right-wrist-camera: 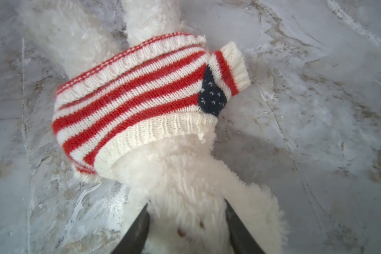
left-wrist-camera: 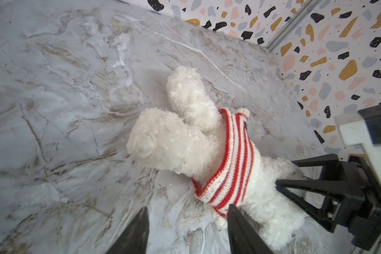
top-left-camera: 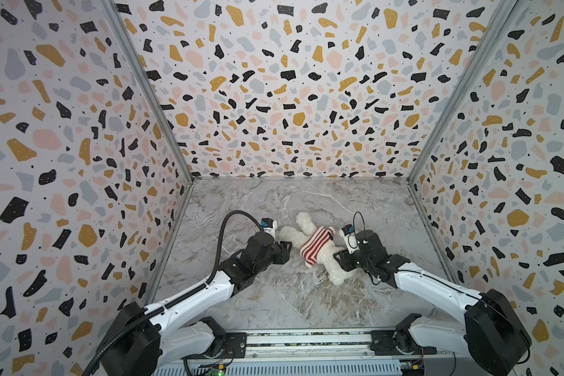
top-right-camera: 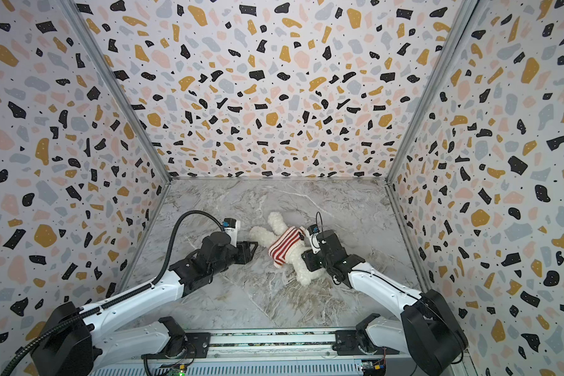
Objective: Dress the teddy bear
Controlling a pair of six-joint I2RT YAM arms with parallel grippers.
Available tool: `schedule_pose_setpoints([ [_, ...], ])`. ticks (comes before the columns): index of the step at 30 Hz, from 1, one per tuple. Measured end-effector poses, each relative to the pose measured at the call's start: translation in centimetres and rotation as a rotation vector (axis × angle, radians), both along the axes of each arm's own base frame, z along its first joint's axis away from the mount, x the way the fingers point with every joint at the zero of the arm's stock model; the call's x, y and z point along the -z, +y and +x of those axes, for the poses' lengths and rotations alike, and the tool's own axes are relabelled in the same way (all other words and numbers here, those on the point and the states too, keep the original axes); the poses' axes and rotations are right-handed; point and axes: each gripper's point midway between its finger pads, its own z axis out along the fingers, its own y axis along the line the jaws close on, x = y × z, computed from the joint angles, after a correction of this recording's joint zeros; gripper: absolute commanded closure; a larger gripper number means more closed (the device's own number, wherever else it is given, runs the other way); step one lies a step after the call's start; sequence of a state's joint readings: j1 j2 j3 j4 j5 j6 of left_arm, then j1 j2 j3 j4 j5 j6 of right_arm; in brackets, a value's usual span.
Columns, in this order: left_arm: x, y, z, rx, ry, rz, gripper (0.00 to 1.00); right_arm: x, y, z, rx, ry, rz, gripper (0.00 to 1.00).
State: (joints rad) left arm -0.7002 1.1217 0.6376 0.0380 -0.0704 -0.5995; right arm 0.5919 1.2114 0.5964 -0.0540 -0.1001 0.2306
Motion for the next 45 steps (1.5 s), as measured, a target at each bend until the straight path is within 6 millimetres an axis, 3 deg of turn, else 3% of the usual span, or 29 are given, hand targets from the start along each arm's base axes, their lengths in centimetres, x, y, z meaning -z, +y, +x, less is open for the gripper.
schedule_pose_setpoints([
  [4,-1.4,0.1,0.4,-0.013,-0.030,-0.015,0.42,-0.2,2.5,-1.0,-0.118,-0.036,-0.041,0.64],
  [8,-1.4,0.8,1.5,-0.048,-0.034,0.002,0.42,-0.4,5.9,-3.0,-0.289,-0.081,-0.078,0.65],
  [14,1.2,2.1,3.8,-0.104,0.019,0.098,0.40,-0.5,8.6,-5.0,-0.455,-0.148,-0.115,0.58],
  [19,3.9,2.9,3.5,-0.102,0.083,0.192,0.40,-0.8,8.3,-4.2,-0.447,-0.195,-0.151,0.42],
  [24,6.1,4.2,1.8,-0.100,0.119,0.231,0.40,-1.5,7.8,-2.0,-0.381,-0.215,-0.166,0.30],
  [32,8.1,4.6,-1.2,-0.068,0.163,0.235,0.43,-1.3,5.0,0.7,-0.216,-0.168,-0.175,0.25],
  [39,9.1,1.9,-5.0,0.016,0.186,0.188,0.44,-1.4,2.2,2.7,-0.074,-0.137,-0.169,0.24],
  [45,9.0,-1.7,-8.3,0.099,0.203,0.105,0.44,-2.3,1.4,3.2,-0.024,-0.138,-0.142,0.24],
])
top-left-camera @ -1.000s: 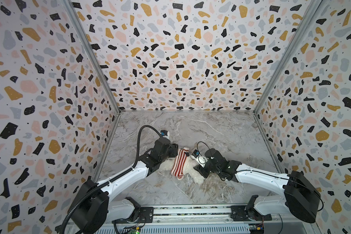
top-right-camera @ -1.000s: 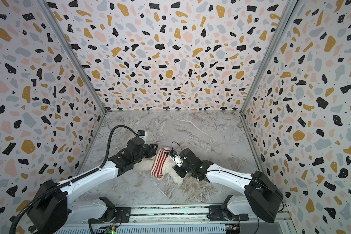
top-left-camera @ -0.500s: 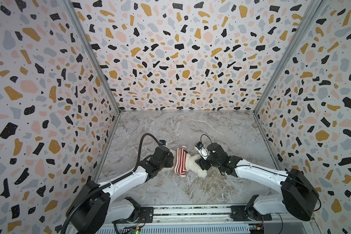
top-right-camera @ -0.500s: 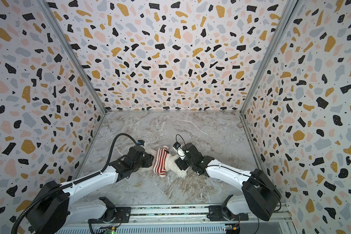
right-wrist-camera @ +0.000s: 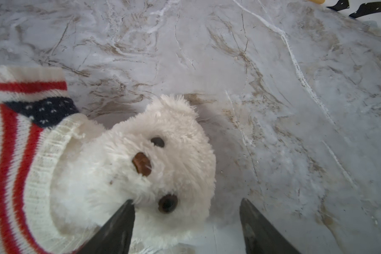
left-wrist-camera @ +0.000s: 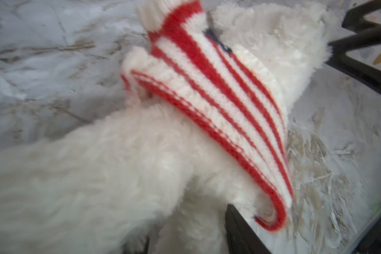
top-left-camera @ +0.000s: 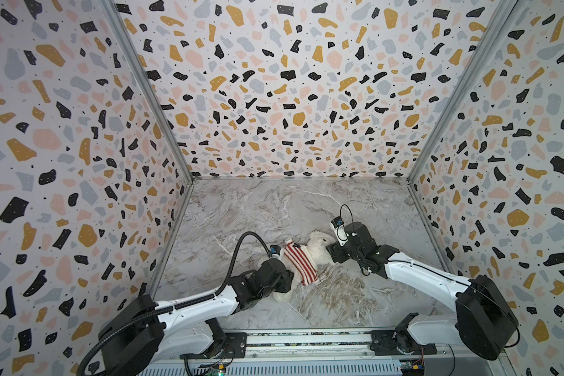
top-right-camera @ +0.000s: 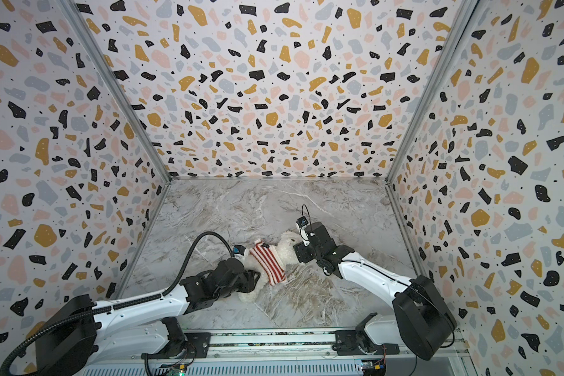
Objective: Dress the teddy bear
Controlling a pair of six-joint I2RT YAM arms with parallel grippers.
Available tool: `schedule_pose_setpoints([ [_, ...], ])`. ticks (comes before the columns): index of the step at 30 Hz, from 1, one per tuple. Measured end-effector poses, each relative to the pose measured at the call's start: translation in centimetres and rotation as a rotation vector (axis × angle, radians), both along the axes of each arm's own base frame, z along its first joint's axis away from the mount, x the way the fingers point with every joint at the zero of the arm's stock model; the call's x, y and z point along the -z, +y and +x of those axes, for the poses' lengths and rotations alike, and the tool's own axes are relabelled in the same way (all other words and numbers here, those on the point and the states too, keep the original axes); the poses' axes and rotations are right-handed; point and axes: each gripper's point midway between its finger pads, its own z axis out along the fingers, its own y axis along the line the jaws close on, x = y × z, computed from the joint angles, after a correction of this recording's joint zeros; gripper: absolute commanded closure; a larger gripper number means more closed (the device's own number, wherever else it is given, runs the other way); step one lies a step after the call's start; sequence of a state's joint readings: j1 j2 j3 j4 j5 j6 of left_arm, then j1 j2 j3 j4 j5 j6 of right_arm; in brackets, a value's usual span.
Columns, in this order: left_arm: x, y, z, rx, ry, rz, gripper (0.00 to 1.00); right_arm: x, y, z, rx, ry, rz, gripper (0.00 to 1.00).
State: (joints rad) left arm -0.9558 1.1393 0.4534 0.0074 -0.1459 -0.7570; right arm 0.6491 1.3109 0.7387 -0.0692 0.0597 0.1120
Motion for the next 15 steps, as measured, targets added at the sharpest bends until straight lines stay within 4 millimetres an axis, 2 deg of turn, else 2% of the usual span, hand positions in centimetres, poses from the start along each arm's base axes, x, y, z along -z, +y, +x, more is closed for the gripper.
schedule_pose_setpoints([
  [4,-0.5,-2.3,-1.4,0.038,0.023,-0.094,0.43,-0.7,0.4,-0.5,-0.009,0.013,0.043,0.24],
  [6,-0.7,-3.1,-1.6,0.049,0.028,-0.123,0.43,-1.6,0.8,-0.9,-0.022,0.010,0.086,0.23],
  [10,-0.9,-3.8,-1.9,0.062,0.040,-0.148,0.43,-3.0,1.2,-1.3,-0.034,0.002,0.138,0.21],
  [15,-2.8,-3.8,-1.9,0.078,0.002,-0.176,0.38,-2.8,1.5,-1.7,-0.047,0.024,0.154,0.20],
])
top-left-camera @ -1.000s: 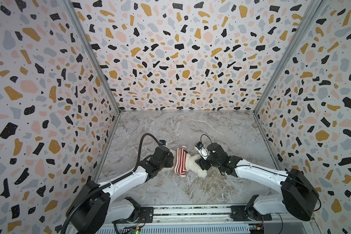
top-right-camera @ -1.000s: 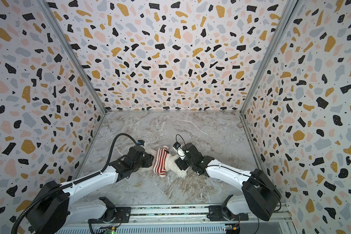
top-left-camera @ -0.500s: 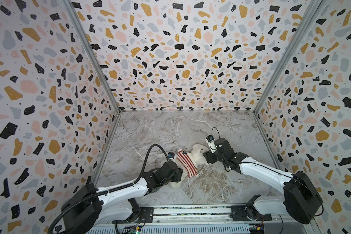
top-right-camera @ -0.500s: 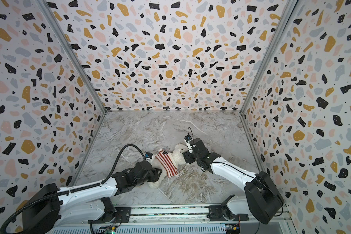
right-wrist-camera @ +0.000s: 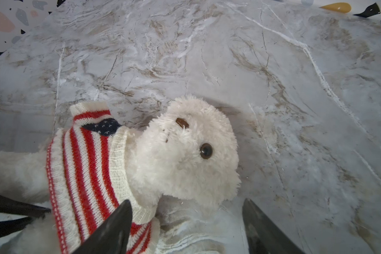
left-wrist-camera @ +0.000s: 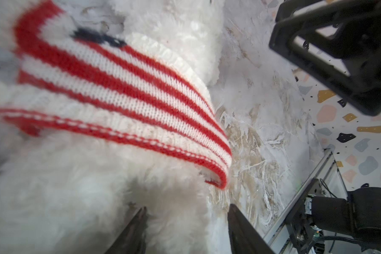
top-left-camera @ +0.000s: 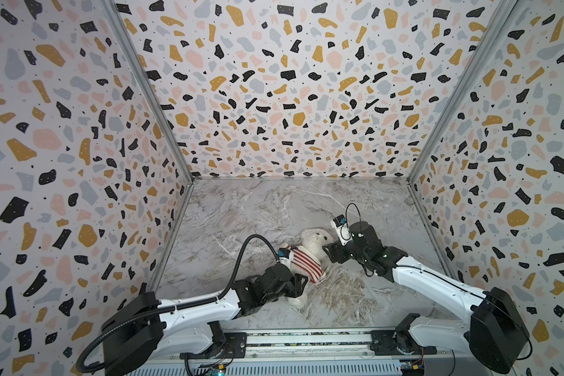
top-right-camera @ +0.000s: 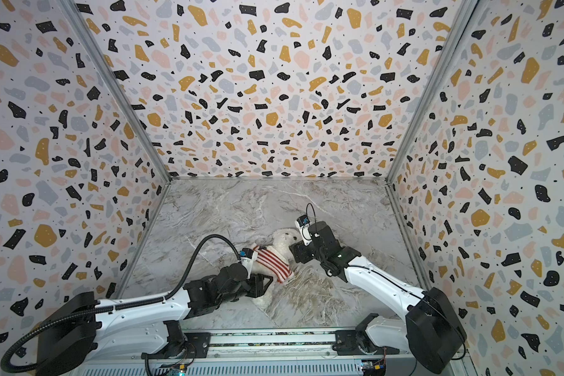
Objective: Dress the teddy bear
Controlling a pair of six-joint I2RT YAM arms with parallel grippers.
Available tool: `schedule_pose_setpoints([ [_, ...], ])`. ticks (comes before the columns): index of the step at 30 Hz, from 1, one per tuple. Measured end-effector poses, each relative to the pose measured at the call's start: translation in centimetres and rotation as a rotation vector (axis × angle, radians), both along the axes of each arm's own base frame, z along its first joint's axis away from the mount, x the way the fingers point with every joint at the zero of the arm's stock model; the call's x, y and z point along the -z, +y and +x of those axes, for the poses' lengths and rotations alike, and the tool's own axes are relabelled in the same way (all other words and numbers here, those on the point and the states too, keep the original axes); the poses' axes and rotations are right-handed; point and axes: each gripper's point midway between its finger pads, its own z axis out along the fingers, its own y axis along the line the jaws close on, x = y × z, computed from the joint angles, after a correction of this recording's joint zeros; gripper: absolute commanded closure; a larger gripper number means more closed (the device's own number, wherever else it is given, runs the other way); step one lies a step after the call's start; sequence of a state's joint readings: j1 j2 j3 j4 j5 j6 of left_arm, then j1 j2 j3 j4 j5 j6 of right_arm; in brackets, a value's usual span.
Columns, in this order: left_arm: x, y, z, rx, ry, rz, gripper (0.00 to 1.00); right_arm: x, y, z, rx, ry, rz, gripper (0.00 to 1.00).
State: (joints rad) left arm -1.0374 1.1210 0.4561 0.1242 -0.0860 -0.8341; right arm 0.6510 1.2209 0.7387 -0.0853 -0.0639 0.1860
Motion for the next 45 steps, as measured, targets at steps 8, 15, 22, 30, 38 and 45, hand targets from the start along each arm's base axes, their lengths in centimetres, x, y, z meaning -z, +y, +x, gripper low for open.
schedule_pose_setpoints([
  [8,-4.4,0.7,0.6,0.017,-0.078,-0.053,0.33,1.2,0.9,0.2,-0.016,0.040,0.010,0.19],
  [15,-5.9,4.5,5.7,-0.124,-0.100,-0.029,0.33,2.1,1.5,0.6,-0.022,0.062,-0.002,0.20],
  [22,-2.2,7.5,8.1,-0.188,-0.032,0.093,0.30,1.8,2.1,0.5,-0.032,0.060,0.023,0.19],
  [30,1.5,5.6,5.6,-0.066,0.067,0.080,0.31,1.5,2.6,-0.1,-0.043,0.080,0.069,0.19],
  [38,0.8,0.7,2.0,0.066,0.058,-0.025,0.35,2.0,2.4,-2.2,-0.058,0.139,0.135,0.19],
  [45,1.4,-2.8,-0.1,0.130,0.067,-0.065,0.36,2.1,2.1,-4.4,-0.069,0.172,0.181,0.17],
])
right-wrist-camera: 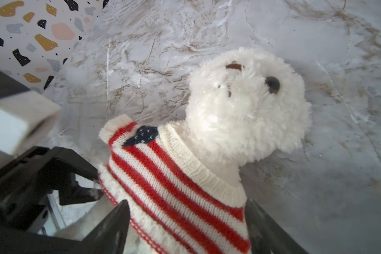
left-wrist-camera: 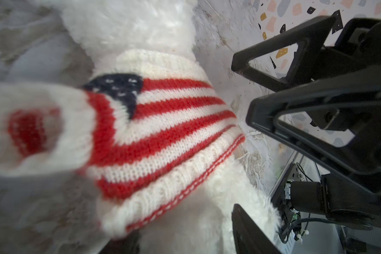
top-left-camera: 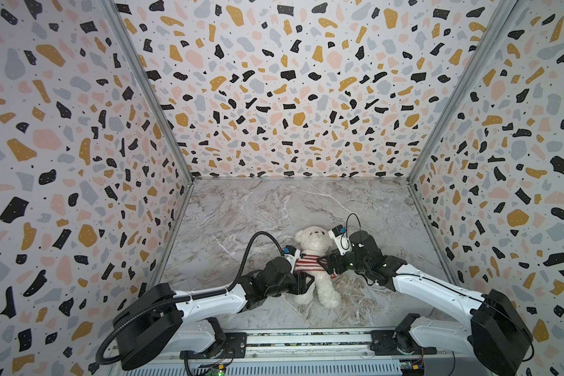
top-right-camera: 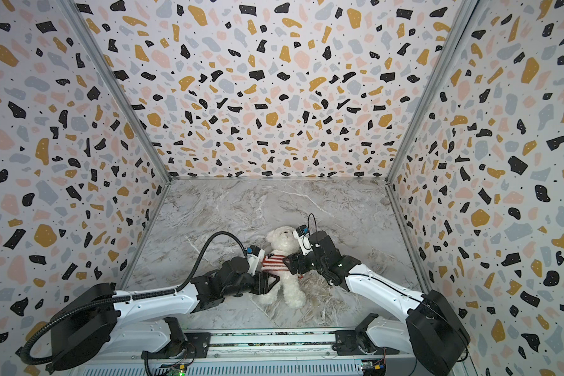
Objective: Dress the teddy bear
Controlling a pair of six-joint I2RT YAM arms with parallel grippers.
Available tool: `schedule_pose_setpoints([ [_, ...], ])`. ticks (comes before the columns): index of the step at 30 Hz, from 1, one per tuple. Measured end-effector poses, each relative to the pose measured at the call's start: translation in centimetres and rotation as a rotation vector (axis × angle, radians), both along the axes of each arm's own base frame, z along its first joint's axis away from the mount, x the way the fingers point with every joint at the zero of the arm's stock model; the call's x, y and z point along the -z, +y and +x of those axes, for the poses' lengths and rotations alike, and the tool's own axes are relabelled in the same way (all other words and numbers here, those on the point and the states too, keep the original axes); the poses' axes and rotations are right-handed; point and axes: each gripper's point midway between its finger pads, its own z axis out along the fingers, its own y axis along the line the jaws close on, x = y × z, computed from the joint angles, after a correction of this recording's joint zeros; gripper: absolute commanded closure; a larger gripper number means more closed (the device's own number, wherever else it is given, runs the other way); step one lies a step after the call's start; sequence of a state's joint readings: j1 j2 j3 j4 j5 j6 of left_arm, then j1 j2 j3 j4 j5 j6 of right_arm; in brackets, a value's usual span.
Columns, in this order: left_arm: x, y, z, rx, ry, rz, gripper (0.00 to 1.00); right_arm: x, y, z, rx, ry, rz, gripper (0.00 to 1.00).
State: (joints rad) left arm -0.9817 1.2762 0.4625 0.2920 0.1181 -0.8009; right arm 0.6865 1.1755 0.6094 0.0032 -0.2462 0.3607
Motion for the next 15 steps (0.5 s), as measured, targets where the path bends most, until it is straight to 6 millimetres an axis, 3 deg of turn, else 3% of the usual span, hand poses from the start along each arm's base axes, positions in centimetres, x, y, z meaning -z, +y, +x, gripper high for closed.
schedule_pose_setpoints([
  [8,-0.4,-1.1,-0.6,0.002,-0.006,-0.035,0.36,1.5,0.4,-0.3,-0.006,0.039,-0.010,0.18],
  [15,-1.7,0.7,-1.1,-0.020,-0.043,-0.065,0.35,4.2,0.6,0.0,-0.002,0.077,-0.065,0.26],
])
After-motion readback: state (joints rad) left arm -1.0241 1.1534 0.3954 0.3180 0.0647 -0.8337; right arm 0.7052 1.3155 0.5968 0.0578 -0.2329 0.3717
